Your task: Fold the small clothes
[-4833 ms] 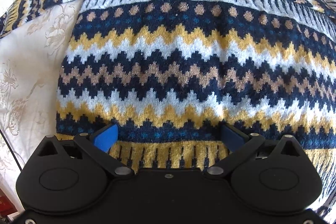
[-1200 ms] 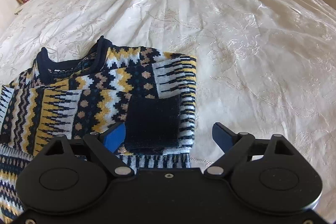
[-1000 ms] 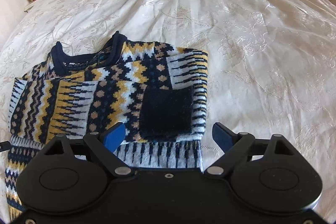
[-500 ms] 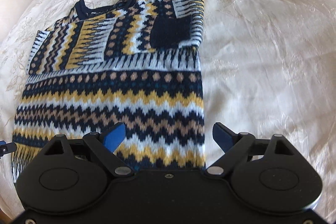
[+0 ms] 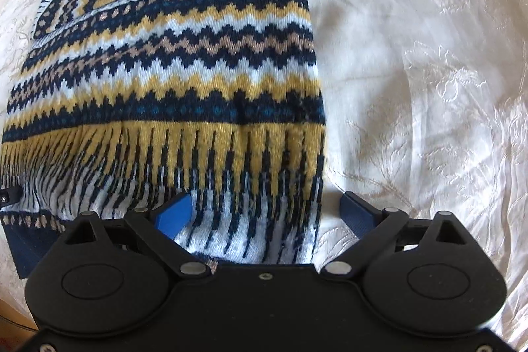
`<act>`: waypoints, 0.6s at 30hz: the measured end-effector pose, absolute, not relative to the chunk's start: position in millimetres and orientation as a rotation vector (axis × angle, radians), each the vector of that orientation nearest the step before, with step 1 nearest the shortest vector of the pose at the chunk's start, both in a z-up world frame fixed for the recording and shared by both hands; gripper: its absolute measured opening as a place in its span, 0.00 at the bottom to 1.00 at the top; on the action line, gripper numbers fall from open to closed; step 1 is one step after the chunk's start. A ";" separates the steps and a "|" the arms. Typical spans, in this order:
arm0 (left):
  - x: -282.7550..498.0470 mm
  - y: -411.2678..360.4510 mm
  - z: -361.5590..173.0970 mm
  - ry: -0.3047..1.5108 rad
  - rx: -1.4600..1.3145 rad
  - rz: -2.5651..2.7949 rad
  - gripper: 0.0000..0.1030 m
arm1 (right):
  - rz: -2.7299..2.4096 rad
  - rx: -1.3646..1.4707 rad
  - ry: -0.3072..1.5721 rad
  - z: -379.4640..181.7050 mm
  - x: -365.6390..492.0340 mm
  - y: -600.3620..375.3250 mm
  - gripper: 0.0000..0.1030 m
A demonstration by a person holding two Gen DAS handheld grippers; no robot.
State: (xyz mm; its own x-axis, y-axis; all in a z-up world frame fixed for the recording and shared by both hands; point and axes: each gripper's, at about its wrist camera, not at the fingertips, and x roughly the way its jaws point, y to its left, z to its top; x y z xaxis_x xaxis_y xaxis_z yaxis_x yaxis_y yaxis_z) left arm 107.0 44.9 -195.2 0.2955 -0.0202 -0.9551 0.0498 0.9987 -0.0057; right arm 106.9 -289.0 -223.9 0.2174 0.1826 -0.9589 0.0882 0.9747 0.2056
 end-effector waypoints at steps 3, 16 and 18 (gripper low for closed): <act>109.1 44.8 -197.4 1.276 0.037 -0.050 0.69 | 0.053 0.230 1.358 -229.1 103.4 -285.6 0.98; 111.0 49.9 -206.1 1.255 0.037 -0.092 0.75 | -0.015 0.209 1.354 -236.0 103.5 -282.8 1.00; 110.1 52.6 -208.6 1.242 0.033 -0.102 0.77 | -0.028 0.211 1.345 -237.8 103.3 -276.6 1.00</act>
